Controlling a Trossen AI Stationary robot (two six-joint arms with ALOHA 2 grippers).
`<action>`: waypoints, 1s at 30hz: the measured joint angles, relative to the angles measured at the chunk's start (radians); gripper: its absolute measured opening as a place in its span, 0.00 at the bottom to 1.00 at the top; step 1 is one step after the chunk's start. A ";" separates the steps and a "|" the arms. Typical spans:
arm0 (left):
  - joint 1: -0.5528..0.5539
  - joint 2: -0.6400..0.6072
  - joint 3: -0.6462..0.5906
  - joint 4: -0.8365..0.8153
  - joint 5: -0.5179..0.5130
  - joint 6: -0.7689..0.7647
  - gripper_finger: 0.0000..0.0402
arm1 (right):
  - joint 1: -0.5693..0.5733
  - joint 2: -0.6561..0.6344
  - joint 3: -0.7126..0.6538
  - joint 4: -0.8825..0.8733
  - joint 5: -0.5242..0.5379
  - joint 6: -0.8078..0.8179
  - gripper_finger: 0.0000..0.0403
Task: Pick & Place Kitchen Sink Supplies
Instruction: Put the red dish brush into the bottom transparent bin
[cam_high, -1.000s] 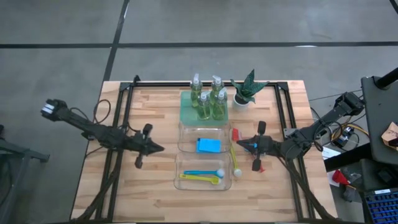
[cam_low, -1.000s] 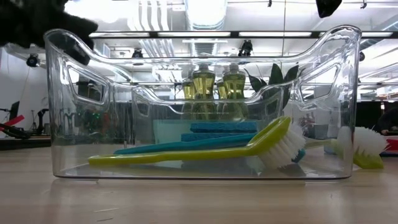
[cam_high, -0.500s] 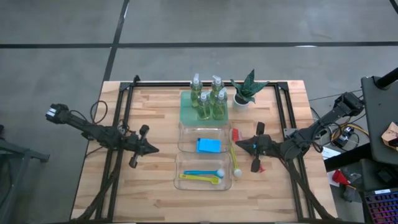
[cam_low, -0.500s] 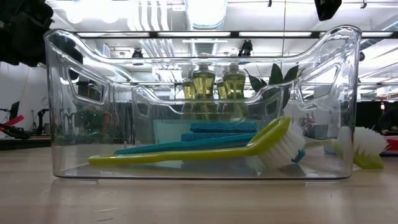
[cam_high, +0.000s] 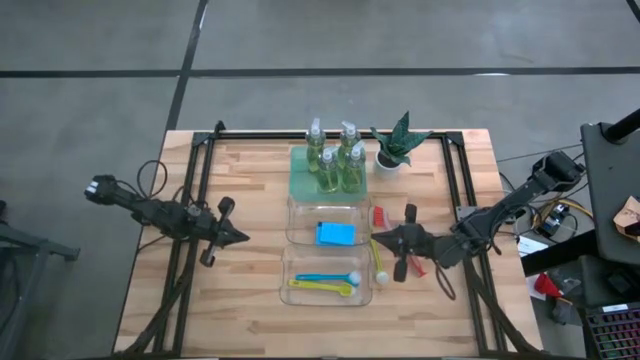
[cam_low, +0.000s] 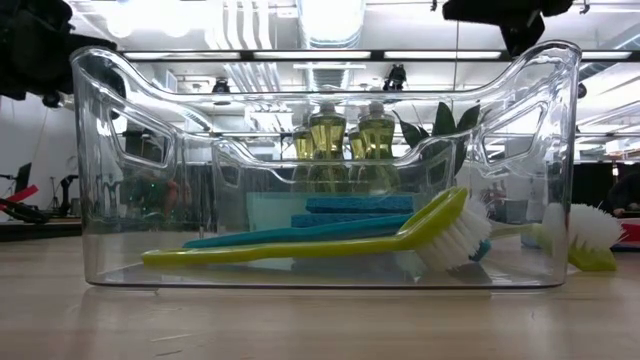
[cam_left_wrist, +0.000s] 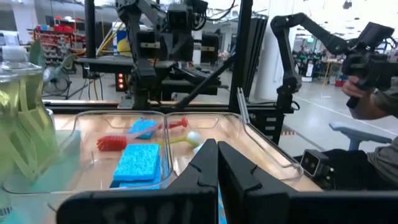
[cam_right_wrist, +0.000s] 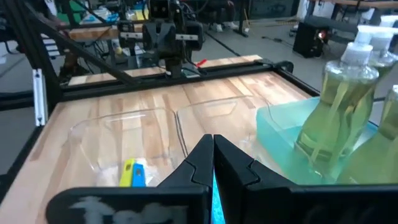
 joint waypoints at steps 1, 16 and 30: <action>0.000 0.001 0.000 0.000 0.000 -0.005 0.00 | 0.000 0.002 0.000 -0.002 0.003 0.009 0.02; 0.000 0.002 0.000 -0.003 0.000 -0.013 0.01 | -0.016 0.038 0.037 -0.004 0.027 0.050 0.03; 0.000 0.004 0.000 -0.009 0.000 -0.013 0.01 | -0.071 0.007 0.387 -1.044 -0.012 0.490 0.39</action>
